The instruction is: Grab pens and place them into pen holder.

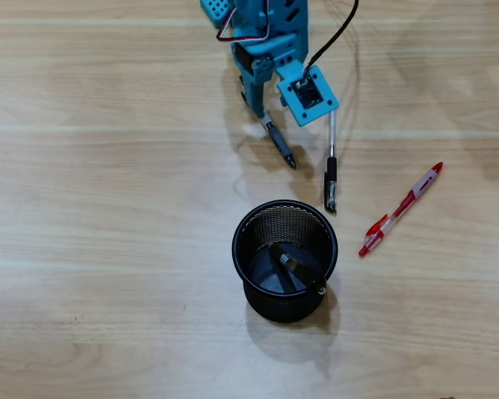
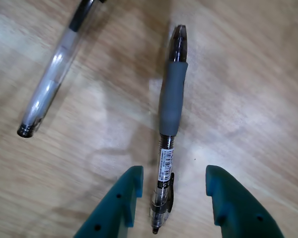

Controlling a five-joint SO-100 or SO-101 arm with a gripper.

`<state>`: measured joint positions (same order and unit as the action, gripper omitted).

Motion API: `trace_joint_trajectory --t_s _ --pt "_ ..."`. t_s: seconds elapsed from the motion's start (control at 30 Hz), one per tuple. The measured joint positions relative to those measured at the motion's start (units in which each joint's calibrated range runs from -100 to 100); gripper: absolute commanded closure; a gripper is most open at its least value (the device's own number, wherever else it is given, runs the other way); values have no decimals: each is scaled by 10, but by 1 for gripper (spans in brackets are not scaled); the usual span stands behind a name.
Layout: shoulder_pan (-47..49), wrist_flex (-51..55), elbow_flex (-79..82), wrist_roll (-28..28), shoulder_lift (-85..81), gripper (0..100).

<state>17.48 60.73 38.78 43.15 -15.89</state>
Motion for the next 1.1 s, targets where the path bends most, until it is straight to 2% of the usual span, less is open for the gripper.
trace_joint_trajectory --t_s 0.33,0.73,0.9,1.1 --pt "-6 0 -4 0 78 84" --pt "-6 -1 -80 0 179 85" --pt "-6 -1 -83 0 185 98" --pt "-3 -7 -91 2 184 98"
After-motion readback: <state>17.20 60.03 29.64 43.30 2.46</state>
